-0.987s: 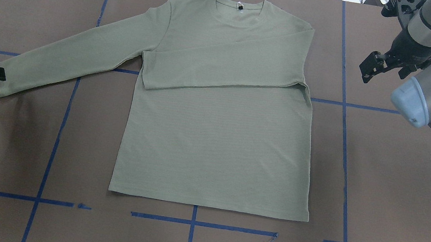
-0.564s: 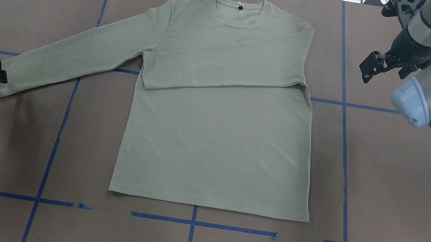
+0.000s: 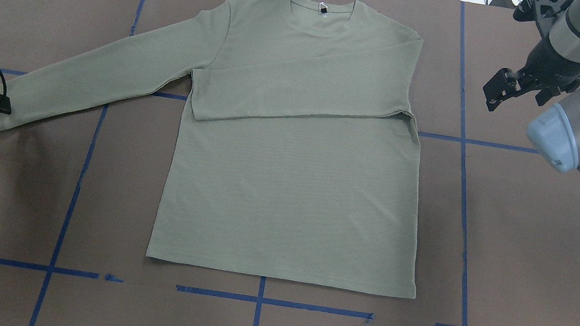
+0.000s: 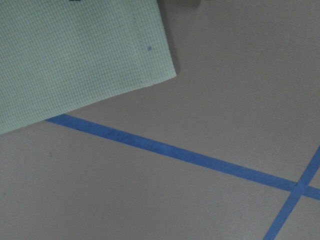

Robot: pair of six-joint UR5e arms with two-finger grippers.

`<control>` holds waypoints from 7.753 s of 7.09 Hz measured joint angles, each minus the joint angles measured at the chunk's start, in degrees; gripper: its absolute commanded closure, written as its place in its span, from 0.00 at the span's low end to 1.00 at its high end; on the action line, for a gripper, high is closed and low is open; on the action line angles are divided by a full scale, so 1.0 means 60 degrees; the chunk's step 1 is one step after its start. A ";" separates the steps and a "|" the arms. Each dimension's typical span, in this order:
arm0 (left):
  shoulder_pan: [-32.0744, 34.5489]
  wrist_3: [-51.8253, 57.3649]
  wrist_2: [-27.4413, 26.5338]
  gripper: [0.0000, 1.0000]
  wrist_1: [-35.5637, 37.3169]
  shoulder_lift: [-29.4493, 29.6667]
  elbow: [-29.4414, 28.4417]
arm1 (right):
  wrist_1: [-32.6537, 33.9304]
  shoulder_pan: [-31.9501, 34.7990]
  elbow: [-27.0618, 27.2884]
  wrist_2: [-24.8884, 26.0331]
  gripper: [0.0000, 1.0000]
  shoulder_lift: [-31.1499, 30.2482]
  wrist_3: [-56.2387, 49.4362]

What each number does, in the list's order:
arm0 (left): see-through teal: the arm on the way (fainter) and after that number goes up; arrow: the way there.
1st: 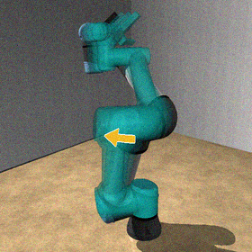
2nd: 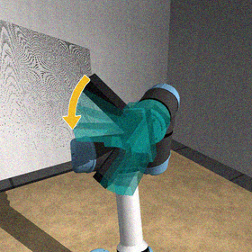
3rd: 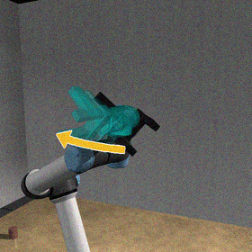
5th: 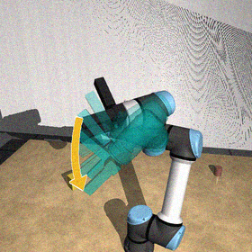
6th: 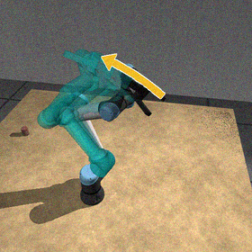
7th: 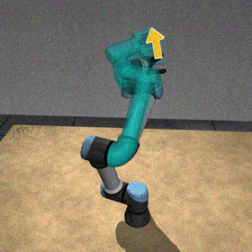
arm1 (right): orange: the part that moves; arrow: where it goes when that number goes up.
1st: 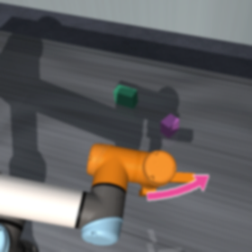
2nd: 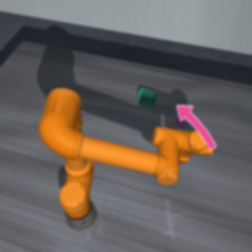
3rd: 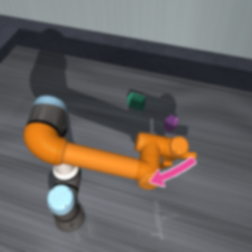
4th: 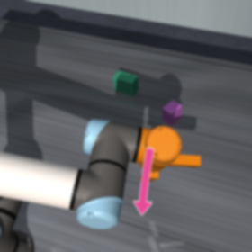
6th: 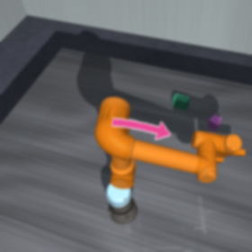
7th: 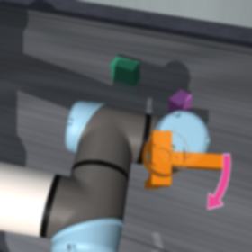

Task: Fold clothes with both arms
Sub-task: 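Lower the left gripper to the other sleeve cuff and grasp, then carry the grasped sleeve with the left gripper across the shirt body, then release the sleeve with the left gripper while the right gripper moves to the hem, then position both grippers at the hem corners nearest the robot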

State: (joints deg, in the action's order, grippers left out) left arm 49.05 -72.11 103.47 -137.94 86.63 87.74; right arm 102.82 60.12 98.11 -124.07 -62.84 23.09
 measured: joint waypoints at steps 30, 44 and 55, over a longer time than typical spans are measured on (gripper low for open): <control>-0.3996 -0.4701 -0.2764 0.00 0.4785 1.2505 -0.4285 | -0.0001 0.1708 0.0791 -0.1542 0.00 -0.2174 -0.1053; -0.3442 -0.0479 -0.1350 0.00 0.7740 0.4329 0.5364 | -0.4209 -0.6935 0.3771 0.3463 0.02 -0.4176 0.9161; -0.3443 -0.0521 -0.1395 0.00 0.7740 0.4333 0.5378 | -0.4379 -0.7101 0.2778 0.3463 0.72 -0.3912 0.8840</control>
State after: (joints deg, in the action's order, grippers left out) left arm 28.39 -75.23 95.10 -91.49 112.63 120.01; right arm 76.55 17.51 114.78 -103.29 -86.31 76.12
